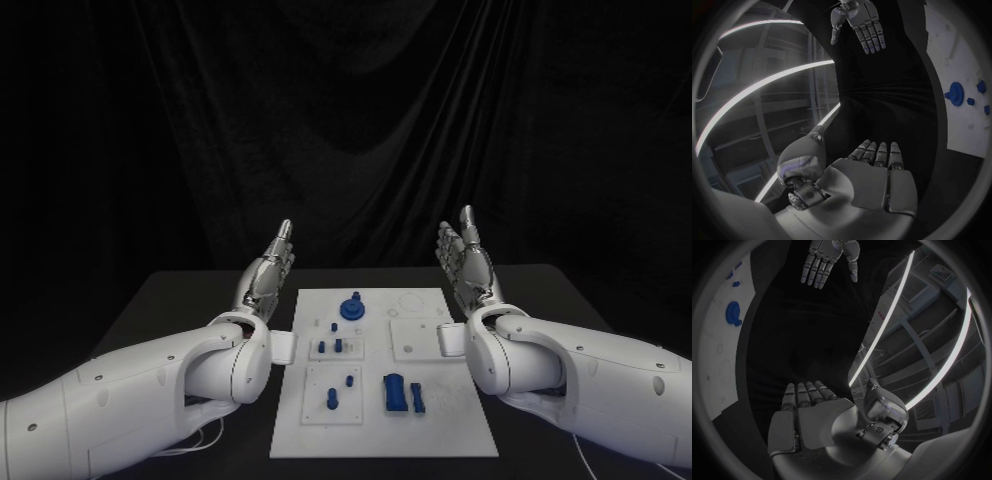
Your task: Assemble the parts on the task board
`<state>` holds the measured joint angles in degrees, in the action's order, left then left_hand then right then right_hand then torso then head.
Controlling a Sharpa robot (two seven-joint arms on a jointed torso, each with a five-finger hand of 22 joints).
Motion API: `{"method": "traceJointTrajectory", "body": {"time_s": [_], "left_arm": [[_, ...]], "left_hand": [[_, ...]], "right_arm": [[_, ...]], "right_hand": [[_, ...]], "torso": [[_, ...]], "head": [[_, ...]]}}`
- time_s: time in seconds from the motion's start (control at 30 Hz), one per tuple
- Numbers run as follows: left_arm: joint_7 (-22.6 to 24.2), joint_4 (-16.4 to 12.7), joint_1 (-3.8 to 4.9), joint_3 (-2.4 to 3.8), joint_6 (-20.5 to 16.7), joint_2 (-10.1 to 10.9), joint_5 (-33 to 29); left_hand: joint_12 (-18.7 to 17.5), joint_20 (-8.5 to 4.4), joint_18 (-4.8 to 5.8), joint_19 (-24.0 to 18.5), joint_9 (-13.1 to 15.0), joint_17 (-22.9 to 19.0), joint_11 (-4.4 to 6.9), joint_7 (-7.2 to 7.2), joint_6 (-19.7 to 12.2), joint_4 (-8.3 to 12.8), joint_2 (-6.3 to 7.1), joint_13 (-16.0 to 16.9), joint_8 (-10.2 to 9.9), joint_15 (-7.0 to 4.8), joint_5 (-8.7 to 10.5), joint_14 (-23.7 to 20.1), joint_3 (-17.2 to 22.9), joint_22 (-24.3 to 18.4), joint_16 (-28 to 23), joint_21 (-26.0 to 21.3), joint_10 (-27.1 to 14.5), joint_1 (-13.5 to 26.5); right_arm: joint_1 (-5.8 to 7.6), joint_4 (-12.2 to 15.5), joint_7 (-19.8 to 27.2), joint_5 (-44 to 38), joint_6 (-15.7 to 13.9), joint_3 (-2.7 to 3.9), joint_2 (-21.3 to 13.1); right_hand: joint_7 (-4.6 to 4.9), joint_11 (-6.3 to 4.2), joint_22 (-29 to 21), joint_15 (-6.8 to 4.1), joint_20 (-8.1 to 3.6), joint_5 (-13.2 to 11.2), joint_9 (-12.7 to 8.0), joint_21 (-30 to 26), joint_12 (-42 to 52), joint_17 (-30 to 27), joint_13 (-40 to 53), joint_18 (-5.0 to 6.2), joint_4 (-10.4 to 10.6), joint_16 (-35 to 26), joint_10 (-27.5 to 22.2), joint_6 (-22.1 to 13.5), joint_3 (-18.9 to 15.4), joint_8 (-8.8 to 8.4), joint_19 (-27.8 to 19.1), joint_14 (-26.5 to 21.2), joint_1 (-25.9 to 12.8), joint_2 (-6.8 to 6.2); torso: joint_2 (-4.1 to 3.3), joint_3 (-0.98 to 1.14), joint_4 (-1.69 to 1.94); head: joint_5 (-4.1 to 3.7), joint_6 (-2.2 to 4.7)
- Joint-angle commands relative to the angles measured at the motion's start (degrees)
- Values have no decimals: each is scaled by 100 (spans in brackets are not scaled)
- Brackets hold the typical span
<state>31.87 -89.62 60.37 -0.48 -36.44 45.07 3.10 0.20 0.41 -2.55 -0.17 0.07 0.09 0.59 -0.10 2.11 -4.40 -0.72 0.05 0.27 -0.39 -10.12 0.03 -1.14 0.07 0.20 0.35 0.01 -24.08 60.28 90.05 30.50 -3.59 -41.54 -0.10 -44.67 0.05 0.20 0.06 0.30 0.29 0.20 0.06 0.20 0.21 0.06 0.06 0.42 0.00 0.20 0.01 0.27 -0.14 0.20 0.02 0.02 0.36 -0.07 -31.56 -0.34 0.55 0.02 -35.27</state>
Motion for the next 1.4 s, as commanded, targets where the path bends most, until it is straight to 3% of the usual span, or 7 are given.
{"method": "traceJointTrajectory", "body": {"time_s": [0.03,0.43,0.47,0.83,0.9,0.93,1.4], "left_arm": [[-197,-30,-18,35,-733,-31,-298],[-207,-34,-21,48,-768,-38,-310],[-207,-34,-21,48,-768,-38,-310],[-207,-34,-21,48,-768,-38,-310],[-207,-34,-21,48,-768,-38,-310],[-207,-34,-21,48,-768,-38,-310],[-207,-34,-21,48,-768,-38,-310]], "left_hand": [[-20,-41,255,17,-7,-9,-59,10,-211,440,72,-5,-27,39,310,-3,114,-7,-20,-35,-1,743],[-20,-41,255,17,-7,-9,-59,10,-211,440,72,-5,-27,39,592,-3,114,-7,-20,-35,-1,1412],[-20,-41,255,17,-7,-9,-59,10,-211,440,72,-5,-27,39,1012,-3,114,-7,-20,-35,-1,1452],[-20,-41,255,17,-7,-9,-59,10,-211,440,72,-5,-27,39,1012,-3,114,-7,-20,-35,-1,1778],[-20,-41,255,17,-7,-9,-59,10,-211,440,72,-5,-27,39,1012,-3,114,-7,-20,-35,-1,1982],[-20,-41,255,17,-7,-9,-59,10,-211,440,72,-5,-27,39,1012,-3,114,-7,-20,-35,-1,2408],[-20,-41,255,17,-7,-9,-59,10,-211,440,72,-5,-27,39,1012,-3,114,-7,-20,-35,-1,2408]], "right_arm": [[-12,-10,-70,359,-258,10,-2],[-12,-10,-70,359,-258,10,-2],[-12,-10,-70,359,-258,10,-2],[-12,-10,-70,359,-258,10,-2],[-12,-10,-70,359,-258,10,-2],[-12,-10,-70,359,-258,10,-2],[-12,-10,-70,359,-258,10,-2]], "right_hand": [[-5,-20,-6,-30,-29,-20,-6,-20,-21,-6,-6,-42,0,-20,-1,-27,14,-20,-2,-2,-36,7],[-5,-20,-6,-30,-29,-20,-6,-20,-21,-6,-6,-42,0,-20,-1,-27,14,-20,-2,-2,-36,7],[-5,-20,-6,-30,-29,-20,-6,-20,-21,-6,-6,-42,0,-20,-1,-27,14,-20,-2,-2,-36,7],[-5,-20,-6,-30,-29,-20,-6,-20,-21,-6,-6,-42,0,-20,-1,-27,14,-20,-2,-2,-36,7],[-5,-20,-6,-30,-29,-20,-6,-20,-21,-6,-6,-42,0,-20,-1,-27,14,-20,-2,-2,-36,7],[-5,-20,-6,-30,-29,-20,-6,-20,-21,-6,-6,-42,0,-20,-1,-27,14,-20,-2,-2,-36,7],[-5,-20,-6,-30,-29,-20,-6,-20,-21,-6,-6,-42,0,-20,-1,-27,14,-20,-2,-2,-36,7]], "torso": [[38,33,-54],[38,34,-55],[38,34,-55],[38,34,-55],[38,34,-55],[38,34,-55],[38,34,-55]], "head": [[-2,87],[-2,89],[-2,89],[-2,89],[-2,89],[-2,89],[-2,89]]}}
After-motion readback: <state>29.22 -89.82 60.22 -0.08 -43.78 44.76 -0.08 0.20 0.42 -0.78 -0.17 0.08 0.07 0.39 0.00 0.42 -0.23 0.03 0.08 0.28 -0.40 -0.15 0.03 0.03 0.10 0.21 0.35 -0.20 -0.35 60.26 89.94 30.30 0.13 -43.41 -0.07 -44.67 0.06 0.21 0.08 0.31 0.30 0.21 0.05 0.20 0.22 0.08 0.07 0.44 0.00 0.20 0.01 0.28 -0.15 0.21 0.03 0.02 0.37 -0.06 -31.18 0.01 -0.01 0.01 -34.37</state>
